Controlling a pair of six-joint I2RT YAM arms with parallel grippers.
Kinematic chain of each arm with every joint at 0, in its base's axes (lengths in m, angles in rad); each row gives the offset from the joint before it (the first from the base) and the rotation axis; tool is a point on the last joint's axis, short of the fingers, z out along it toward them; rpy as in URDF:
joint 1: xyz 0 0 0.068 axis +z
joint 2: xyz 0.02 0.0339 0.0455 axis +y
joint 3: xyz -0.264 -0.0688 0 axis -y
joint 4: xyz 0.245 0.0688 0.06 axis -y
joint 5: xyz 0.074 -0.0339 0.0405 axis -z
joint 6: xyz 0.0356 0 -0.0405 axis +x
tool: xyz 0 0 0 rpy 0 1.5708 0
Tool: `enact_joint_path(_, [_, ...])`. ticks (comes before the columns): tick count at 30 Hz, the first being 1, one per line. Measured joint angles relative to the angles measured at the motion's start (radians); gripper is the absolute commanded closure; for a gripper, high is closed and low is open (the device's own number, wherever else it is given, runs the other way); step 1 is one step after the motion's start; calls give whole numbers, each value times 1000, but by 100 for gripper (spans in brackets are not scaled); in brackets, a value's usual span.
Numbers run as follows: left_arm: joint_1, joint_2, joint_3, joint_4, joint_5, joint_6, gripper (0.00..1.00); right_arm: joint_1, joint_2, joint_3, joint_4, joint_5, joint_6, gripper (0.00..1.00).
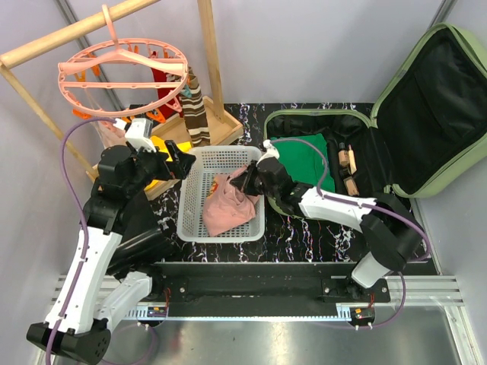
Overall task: Open, take out, and arrange the luggage
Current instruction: Place the object in the container
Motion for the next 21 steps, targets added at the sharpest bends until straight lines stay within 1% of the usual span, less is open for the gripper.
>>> enact_joint_path(5, [0,21,0,-2,-16,15,1,0,56,25,2,39,-24,100])
enact_joint_path(12, [0,47,-7,-5,-28,33,1,3,154,69,11,43,-32,100])
enact_joint_path(21, [0,48,-15,-5,-45,49,1,30,214,97,26,44,-22,100])
